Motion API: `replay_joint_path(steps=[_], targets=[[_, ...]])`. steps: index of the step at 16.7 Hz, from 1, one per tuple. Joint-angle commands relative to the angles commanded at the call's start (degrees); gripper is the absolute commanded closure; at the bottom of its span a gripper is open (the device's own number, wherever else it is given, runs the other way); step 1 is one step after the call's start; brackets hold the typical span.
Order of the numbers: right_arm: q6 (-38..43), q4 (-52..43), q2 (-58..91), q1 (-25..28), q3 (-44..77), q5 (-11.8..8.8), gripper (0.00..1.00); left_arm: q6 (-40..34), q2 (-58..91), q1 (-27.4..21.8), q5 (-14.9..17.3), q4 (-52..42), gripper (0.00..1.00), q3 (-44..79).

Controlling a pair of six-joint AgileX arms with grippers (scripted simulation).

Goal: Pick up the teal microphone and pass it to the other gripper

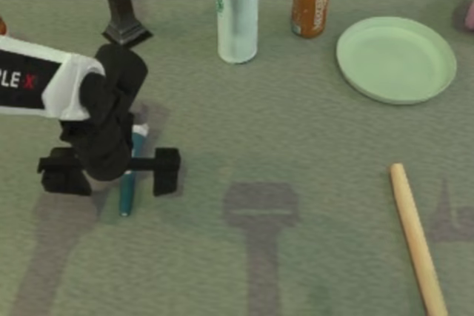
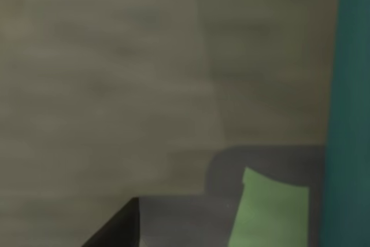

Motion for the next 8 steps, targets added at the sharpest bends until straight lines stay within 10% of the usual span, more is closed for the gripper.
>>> replay_joint_path(steps=[3, 8], targets=[[0.0, 0.0, 0.0, 0.0, 0.0, 0.0, 0.0, 0.0, 0.0, 0.0, 0.0, 0.0, 0.0, 0.0], [0.0, 0.0, 0.0, 0.0, 0.0, 0.0, 0.0, 0.0, 0.0, 0.0, 0.0, 0.0, 0.38, 0.0]])
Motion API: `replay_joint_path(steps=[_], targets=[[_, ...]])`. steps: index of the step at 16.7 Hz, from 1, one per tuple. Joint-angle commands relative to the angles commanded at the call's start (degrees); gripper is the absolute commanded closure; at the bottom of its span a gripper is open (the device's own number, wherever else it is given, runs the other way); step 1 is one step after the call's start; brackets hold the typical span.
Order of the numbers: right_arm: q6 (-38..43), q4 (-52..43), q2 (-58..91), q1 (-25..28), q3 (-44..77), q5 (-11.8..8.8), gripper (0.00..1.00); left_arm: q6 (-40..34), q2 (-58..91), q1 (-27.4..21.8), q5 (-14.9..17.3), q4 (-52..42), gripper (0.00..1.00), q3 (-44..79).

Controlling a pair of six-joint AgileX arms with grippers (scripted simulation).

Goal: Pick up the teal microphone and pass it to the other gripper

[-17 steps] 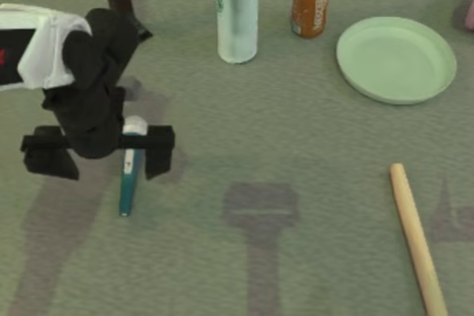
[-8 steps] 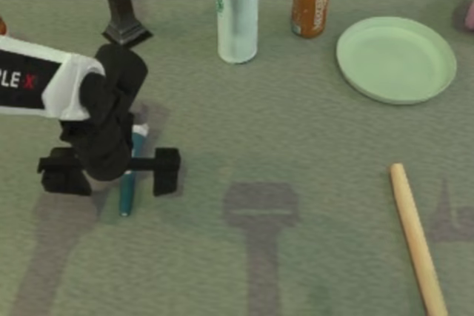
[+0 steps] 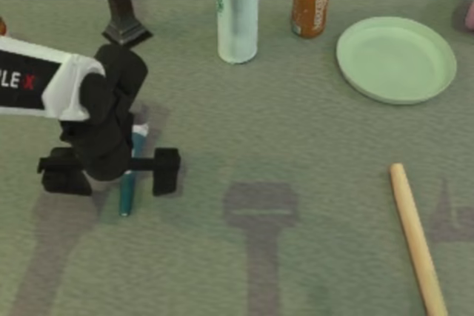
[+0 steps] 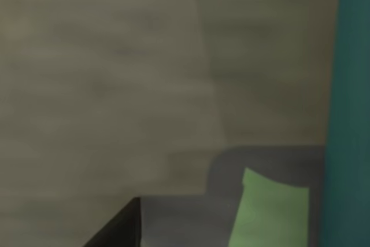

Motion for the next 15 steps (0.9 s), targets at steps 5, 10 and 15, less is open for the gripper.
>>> replay_joint_path(steps=[5, 10, 15], targets=[[0.0, 0.0, 0.0, 0.0, 0.0, 0.0, 0.0, 0.0, 0.0, 0.0, 0.0, 0.0, 0.75, 0.0], [0.0, 0.0, 0.0, 0.0, 0.0, 0.0, 0.0, 0.0, 0.0, 0.0, 0.0, 0.0, 1.0, 0.0], [0.0, 0.0, 0.0, 0.0, 0.0, 0.0, 0.0, 0.0, 0.0, 0.0, 0.0, 0.0, 1.0, 0.0]])
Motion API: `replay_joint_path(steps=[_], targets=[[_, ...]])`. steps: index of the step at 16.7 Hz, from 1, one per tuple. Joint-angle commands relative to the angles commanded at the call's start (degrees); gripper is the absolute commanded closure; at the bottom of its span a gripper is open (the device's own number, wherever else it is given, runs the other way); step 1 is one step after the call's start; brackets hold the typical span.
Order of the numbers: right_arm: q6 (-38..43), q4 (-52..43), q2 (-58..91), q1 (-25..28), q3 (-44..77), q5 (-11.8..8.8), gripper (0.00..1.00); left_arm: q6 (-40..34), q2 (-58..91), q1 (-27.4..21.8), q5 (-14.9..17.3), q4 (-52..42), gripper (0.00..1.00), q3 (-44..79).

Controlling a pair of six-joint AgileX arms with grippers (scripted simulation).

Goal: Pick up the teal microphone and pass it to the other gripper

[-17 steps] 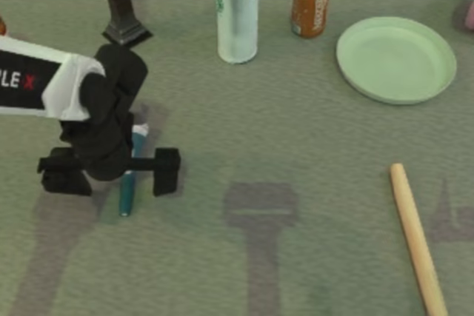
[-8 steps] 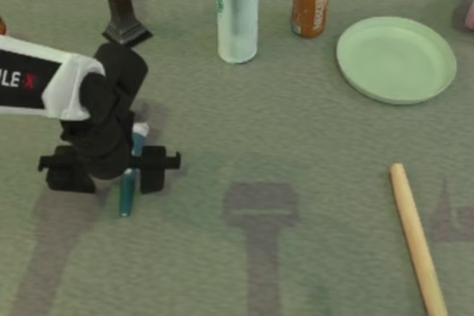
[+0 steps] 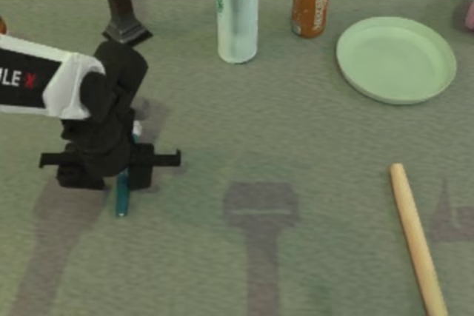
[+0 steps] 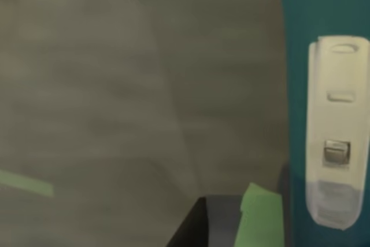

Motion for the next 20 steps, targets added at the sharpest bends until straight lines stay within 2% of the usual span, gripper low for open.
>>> replay_joint_path(steps=[2, 4, 8, 12, 20], targets=[[0.0, 0.0, 0.0, 0.0, 0.0, 0.0, 0.0, 0.7, -3.9, -0.1, -1.0, -2.1, 1.0, 1.3], [0.0, 0.0, 0.0, 0.0, 0.0, 0.0, 0.0, 0.9, -4.0, -0.1, -0.7, -1.4, 1.0, 1.2], [0.0, 0.0, 0.0, 0.0, 0.0, 0.0, 0.0, 2.8, -5.6, 0.0, 2.7, 6.9, 1.0, -0.5], [0.0, 0.0, 0.0, 0.0, 0.0, 0.0, 0.0, 6.1, -8.7, 0.5, 8.9, 22.5, 1.0, -4.4], [0.0, 0.0, 0.0, 0.0, 0.0, 0.0, 0.0, 14.3, -18.6, 2.0, 23.7, 62.6, 1.0, -15.8]])
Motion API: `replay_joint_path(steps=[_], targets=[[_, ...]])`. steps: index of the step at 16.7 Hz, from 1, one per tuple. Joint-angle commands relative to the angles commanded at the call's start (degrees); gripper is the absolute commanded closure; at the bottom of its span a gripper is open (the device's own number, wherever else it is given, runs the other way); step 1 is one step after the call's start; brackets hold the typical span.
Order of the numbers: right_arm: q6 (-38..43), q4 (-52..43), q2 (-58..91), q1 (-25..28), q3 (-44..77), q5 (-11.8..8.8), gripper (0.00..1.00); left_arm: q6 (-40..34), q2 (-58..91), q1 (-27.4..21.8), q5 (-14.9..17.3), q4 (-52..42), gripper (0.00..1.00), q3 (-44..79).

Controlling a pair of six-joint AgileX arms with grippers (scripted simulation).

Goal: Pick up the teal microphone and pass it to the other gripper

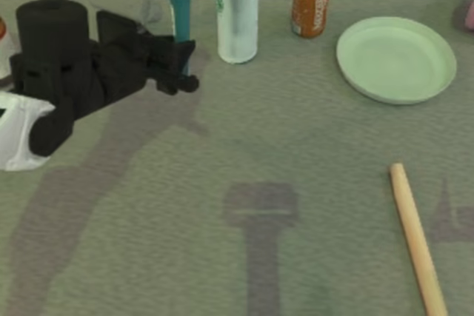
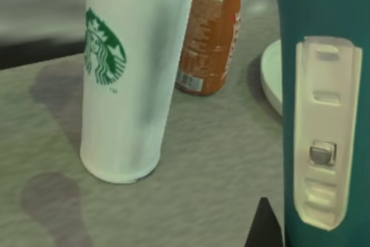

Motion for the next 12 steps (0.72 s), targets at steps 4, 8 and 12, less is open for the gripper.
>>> replay_joint_path(steps=[4, 8, 12], targets=[[0.0, 0.0, 0.0, 0.0, 0.0, 0.0, 0.0, 3.3, -5.2, 0.7, 5.3, 13.1, 1.0, -3.9], [0.0, 0.0, 0.0, 0.0, 0.0, 0.0, 0.0, 4.4, -7.1, 0.9, 7.0, 16.8, 1.0, -5.1], [0.0, 0.0, 0.0, 0.0, 0.0, 0.0, 0.0, 4.4, -7.0, 0.5, 6.7, 16.7, 1.0, -4.8]])
